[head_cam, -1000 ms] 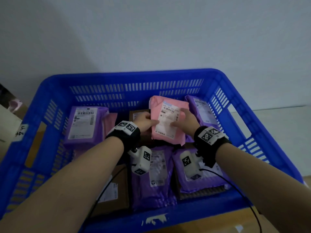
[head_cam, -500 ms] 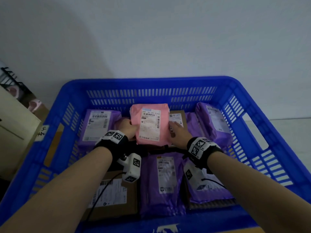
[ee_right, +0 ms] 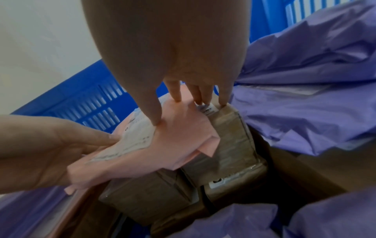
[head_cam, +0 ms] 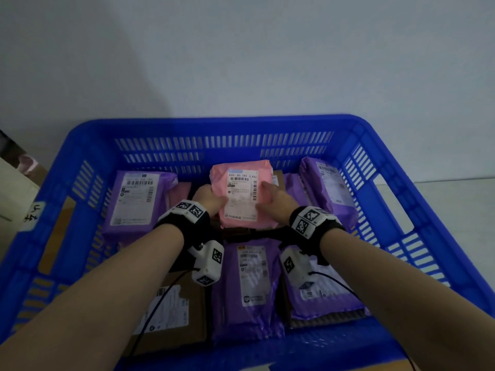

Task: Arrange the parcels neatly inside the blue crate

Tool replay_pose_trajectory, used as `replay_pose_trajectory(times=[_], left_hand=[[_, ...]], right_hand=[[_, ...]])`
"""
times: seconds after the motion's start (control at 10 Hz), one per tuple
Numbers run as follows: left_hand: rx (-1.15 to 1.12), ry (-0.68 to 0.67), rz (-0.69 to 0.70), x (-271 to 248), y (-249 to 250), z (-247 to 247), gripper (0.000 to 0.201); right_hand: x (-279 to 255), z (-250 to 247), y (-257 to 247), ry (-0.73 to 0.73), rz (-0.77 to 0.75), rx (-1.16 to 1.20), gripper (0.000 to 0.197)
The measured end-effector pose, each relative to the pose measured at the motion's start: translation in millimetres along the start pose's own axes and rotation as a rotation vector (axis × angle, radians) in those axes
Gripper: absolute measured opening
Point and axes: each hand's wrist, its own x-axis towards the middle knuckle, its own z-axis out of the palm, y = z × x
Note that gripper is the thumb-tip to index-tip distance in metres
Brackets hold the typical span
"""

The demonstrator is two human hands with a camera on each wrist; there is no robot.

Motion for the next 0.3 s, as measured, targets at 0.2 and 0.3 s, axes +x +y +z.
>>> replay_pose_trajectory(times=[0.2,0.3], left_hand=[[0.162,-0.020,0.095,-4.2,1.3,-8.3,0.056],[0.187,-0.011,0.112,-9.0,3.8,-12.8,0.054]], right_hand=[[-10.2,-10.6,-6.1,-0.030,-0.009,-0.060,0.055],[-9.4,-13.8,-4.7,0.006,0.017,-0.001,0.061]])
